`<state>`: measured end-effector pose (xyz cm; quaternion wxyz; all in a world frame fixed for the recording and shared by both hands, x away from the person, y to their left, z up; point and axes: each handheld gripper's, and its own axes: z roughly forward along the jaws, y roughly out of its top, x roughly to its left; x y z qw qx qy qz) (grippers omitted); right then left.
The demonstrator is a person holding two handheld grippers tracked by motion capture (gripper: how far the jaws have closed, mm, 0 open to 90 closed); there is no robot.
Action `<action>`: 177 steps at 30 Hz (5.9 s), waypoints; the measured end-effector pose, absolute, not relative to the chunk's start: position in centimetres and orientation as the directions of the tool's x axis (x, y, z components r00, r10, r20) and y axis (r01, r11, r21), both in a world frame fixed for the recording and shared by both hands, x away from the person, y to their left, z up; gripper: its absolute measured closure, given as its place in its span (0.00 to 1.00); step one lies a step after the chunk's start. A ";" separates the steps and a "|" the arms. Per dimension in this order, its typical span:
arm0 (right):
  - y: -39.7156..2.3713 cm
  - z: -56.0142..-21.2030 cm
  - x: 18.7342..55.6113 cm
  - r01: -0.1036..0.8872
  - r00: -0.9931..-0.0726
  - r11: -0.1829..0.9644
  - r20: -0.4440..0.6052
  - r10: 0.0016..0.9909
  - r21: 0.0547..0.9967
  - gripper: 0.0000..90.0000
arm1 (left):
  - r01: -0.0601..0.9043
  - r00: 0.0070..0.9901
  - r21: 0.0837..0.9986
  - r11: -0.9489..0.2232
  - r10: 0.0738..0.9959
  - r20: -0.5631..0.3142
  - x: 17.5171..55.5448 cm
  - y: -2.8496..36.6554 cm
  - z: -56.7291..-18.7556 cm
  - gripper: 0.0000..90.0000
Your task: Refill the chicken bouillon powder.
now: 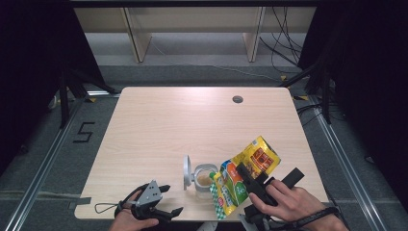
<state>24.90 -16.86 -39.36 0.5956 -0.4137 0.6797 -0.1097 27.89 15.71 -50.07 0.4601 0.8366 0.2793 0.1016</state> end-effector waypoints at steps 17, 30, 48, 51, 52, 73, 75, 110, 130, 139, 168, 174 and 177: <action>-17.0 -39.3 24.9 -0.432 0.052 0.638 -0.724 -0.688 -0.638 0.67 | 0.377 0.822 0.825 -0.421 0.562 -0.089 27.9 15.7 -50.1 0.17; -16.9 -39.2 25.0 -0.447 0.069 0.609 -0.703 -0.707 -0.656 0.67 | 0.352 0.832 0.826 -0.440 0.551 -0.062 28.0 15.8 -50.0 0.17; -17.2 -39.4 24.9 -0.431 0.055 0.639 -0.725 -0.687 -0.638 0.67 | 0.373 0.821 0.824 -0.428 0.565 -0.078 27.9 15.8 -50.1 0.17; -17.2 -39.5 24.9 -0.433 0.054 0.637 -0.724 -0.688 -0.637 0.67 | 0.358 0.828 0.827 -0.434 0.557 -0.067 28.0 15.8 -50.0 0.17; -17.2 -39.5 24.9 -0.432 0.049 0.639 -0.724 -0.688 -0.637 0.67 | 0.369 0.822 0.825 -0.427 0.565 -0.075 27.9 15.8 -50.0 0.17; -17.0 -39.3 25.0 -0.452 0.067 0.613 -0.710 -0.701 -0.648 0.68 | 0.366 0.824 0.820 -0.440 0.563 -0.066 28.0 15.9 -50.0 0.17; -17.1 -39.3 25.0 -0.443 0.069 0.626 -0.721 -0.690 -0.642 0.68 | 0.370 0.821 0.824 -0.429 0.566 -0.075 27.9 15.8 -50.0 0.17; -17.3 -39.2 24.8 -0.438 0.056 0.643 -0.733 -0.678 -0.628 0.68 | 0.373 0.820 0.825 -0.426 0.567 -0.078 28.0 15.8 -50.0 0.17; -17.3 -39.3 25.0 -0.450 0.043 0.662 -0.755 -0.654 -0.600 0.68 | 0.372 0.819 0.820 -0.435 0.569 -0.070 28.0 15.8 -50.0 0.17; -17.3 -39.3 25.0 -0.452 0.043 0.668 -0.762 -0.646 -0.592 0.68 | 0.363 0.824 0.821 -0.441 0.564 -0.061 28.1 15.9 -50.0 0.17; -17.2 -39.2 24.8 -0.440 0.060 0.640 -0.732 -0.679 -0.630 0.70 | 0.376 0.813 0.833 -0.406 0.575 -0.087 27.9 15.7 -50.1 0.17; -17.3 -39.3 24.9 -0.450 0.043 0.662 -0.755 -0.654 -0.599 0.70 | 0.373 0.814 0.833 -0.409 0.575 -0.081 27.9 15.7 -50.0 0.17; -17.3 -39.2 24.8 -0.446 0.052 0.654 -0.747 -0.663 -0.611 0.70 | 0.374 0.812 0.834 -0.406 0.577 -0.083 27.9 15.7 -50.1 0.17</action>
